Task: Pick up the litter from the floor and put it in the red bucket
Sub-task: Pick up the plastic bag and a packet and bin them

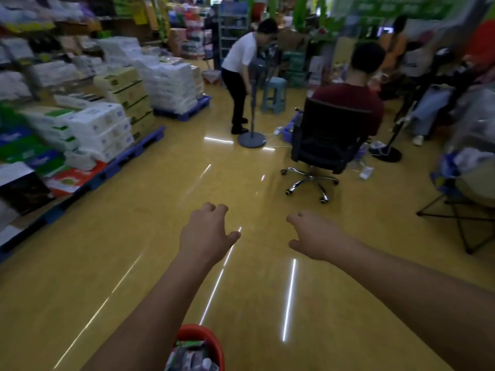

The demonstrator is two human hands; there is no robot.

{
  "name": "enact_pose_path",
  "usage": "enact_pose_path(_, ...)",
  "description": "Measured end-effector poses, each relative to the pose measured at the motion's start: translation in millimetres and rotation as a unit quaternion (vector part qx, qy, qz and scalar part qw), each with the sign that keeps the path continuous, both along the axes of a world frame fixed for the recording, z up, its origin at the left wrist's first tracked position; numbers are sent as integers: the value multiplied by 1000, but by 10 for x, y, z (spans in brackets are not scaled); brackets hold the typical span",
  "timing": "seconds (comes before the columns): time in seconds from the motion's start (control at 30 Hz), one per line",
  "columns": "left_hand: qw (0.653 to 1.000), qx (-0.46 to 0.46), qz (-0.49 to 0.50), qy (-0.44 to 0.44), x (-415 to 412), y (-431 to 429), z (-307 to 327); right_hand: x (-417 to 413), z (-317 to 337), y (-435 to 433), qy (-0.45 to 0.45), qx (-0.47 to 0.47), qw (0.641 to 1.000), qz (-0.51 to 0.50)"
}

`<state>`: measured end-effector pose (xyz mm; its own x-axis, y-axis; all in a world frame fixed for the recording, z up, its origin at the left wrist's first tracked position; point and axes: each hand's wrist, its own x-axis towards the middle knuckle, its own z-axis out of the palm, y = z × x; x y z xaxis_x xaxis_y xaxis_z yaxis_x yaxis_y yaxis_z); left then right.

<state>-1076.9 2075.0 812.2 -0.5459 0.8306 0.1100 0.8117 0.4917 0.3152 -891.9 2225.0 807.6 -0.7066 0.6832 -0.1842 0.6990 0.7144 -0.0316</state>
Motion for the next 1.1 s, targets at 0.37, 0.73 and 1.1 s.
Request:
enact_pose_path(0.37,991,23,-130,22,1651,648,339,1973,296,211,9,22,992,-126)
enact_pose_path(0.73,965,20,-257,51,3586,778,598,4117,458,-123,12,43,971,-236)
enact_pose_path(1.1,918,6,-391,63,5610,846,631,6294,512,-678,23,54,932,-357)
